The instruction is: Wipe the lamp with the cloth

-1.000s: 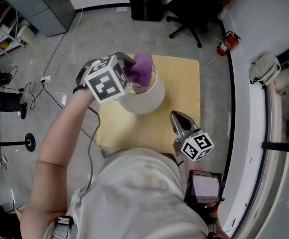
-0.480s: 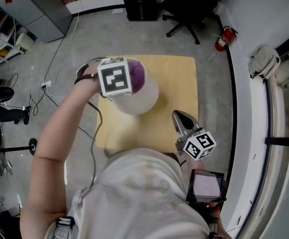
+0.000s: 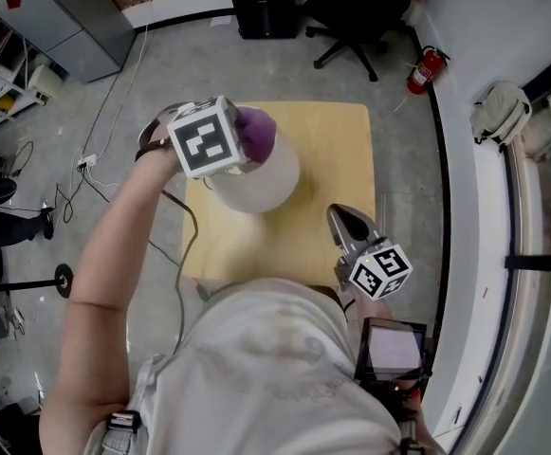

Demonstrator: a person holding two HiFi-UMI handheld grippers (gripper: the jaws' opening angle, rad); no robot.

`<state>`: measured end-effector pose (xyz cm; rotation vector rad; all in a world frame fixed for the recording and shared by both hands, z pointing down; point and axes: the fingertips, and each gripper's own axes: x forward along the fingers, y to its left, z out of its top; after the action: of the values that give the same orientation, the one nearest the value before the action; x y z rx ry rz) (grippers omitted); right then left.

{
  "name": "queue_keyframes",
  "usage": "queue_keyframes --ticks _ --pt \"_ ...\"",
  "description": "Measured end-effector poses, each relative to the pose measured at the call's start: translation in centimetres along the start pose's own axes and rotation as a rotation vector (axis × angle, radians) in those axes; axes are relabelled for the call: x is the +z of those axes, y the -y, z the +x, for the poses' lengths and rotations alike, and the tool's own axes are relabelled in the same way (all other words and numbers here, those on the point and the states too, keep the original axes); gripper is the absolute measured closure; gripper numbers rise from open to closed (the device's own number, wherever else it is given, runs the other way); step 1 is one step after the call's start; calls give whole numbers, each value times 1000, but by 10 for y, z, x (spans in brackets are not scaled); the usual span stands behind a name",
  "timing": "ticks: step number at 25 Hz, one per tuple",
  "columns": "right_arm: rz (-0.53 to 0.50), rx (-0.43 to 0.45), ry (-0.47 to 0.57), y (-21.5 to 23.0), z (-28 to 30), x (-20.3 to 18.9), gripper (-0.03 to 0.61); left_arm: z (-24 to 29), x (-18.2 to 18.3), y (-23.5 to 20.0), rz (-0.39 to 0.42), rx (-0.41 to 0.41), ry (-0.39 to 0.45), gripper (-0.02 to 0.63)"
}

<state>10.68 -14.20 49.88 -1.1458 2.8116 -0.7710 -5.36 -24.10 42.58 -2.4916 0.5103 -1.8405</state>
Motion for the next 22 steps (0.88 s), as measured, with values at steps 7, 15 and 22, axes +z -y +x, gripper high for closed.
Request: queue_keyframes --ticks 7,15,22 --pt "-17 -9 4 -16 1 4 565 -13 -18 15 9 -143 -10 523" --pt "-64 -42 8 -36 -1 3 565 -79 -14 -41 -81 248 235 522" --pt "-86 -67 15 -59 -11 4 565 -124 -34 -27 -255 483 586 520"
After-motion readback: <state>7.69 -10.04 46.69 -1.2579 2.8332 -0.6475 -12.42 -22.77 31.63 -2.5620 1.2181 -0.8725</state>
